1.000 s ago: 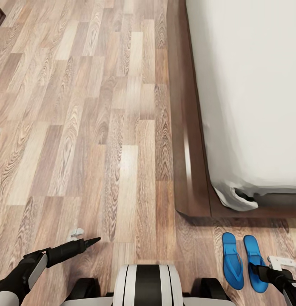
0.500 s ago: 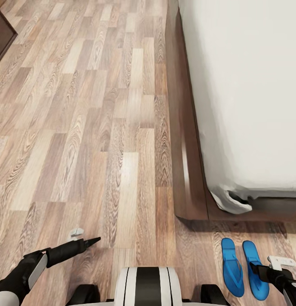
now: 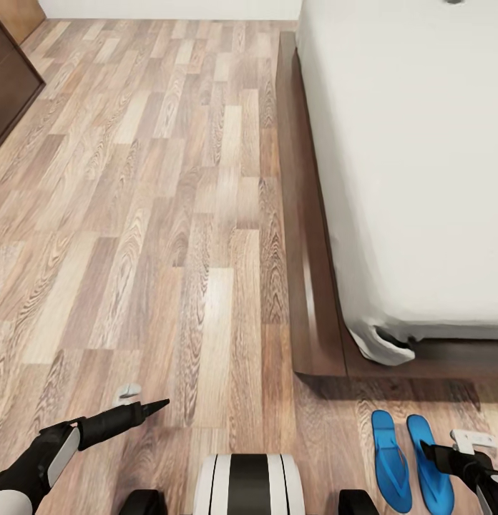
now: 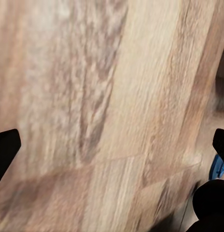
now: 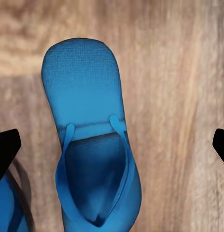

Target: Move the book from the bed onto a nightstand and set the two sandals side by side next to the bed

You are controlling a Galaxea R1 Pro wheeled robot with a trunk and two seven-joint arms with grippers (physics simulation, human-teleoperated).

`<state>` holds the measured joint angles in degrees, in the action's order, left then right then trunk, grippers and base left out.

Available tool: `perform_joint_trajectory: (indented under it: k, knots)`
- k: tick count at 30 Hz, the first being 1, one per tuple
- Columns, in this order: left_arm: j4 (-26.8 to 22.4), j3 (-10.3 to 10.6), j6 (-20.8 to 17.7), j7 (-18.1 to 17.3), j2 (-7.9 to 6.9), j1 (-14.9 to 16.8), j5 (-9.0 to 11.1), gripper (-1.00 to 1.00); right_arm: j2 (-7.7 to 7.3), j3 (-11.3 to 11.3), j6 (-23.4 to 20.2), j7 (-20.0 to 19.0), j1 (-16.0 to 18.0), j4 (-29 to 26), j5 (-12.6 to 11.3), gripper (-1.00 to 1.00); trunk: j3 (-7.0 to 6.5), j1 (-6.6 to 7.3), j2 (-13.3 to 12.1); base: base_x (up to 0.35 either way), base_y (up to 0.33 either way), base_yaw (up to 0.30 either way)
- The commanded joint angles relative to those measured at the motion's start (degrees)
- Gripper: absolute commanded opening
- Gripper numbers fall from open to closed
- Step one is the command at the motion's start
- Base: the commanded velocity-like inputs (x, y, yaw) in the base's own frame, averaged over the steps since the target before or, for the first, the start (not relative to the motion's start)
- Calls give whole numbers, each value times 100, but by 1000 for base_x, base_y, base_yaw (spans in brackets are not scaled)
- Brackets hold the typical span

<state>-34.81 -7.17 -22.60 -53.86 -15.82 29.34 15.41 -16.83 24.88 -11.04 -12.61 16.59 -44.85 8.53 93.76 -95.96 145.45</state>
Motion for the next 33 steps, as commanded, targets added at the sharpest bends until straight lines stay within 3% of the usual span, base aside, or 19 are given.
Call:
perform_joint_trajectory:
  k: [1,8,11,13,14,15,17,20,25,30,33]
  knots:
    - [1,-1,-51,-14,0,1,31,100,4,26,-30,-52,2,-24,57,100,-20,3,0,0,0,0]
    - [1,4,-51,-30,0,1,32,100,-2,47,-116,-70,-18,-733,31,100,-175,21,-10,0,0,0]
    - [1,5,-51,-43,0,1,32,100,-9,57,-127,-169,-36,-850,-98,100,-241,29,-14,0,0,0]
    - [1,10,-51,-55,12,1,32,100,-28,70,-149,-583,-45,-897,-423,100,-286,34,-16,0,0,0]
    - [1,12,-47,-57,79,1,32,100,-47,75,-264,-1229,-48,-899,-798,100,-308,37,-18,0,0,0]
    - [1,13,-45,-56,112,-2,32,100,-51,79,-356,-1590,-49,-871,-934,100,-330,39,-19,0,0,0]
    - [1,16,-39,-51,151,-18,28,100,-60,84,-526,-2202,-50,-742,-1078,100,-374,44,-22,0,0,0]
    - [3,20,-25,-42,228,-51,22,100,-64,86,-612,-2676,-50,-460,-1145,100,-441,52,-26,0,0,0]
    - [387,22,109,-38,275,-82,-7,100,-66,87,-647,-3084,-50,-68,-1173,100,-552,65,-32,0,0,0]
    - [1166,22,901,-42,261,-88,-15,100,-66,81,-603,-3226,-51,588,-1177,100,-662,78,-39,0,0,0]
    - [1361,27,1068,-40,267,-89,-17,100,-61,79,-586,-3239,-51,858,-1178,100,-729,86,-43,0,0,0]
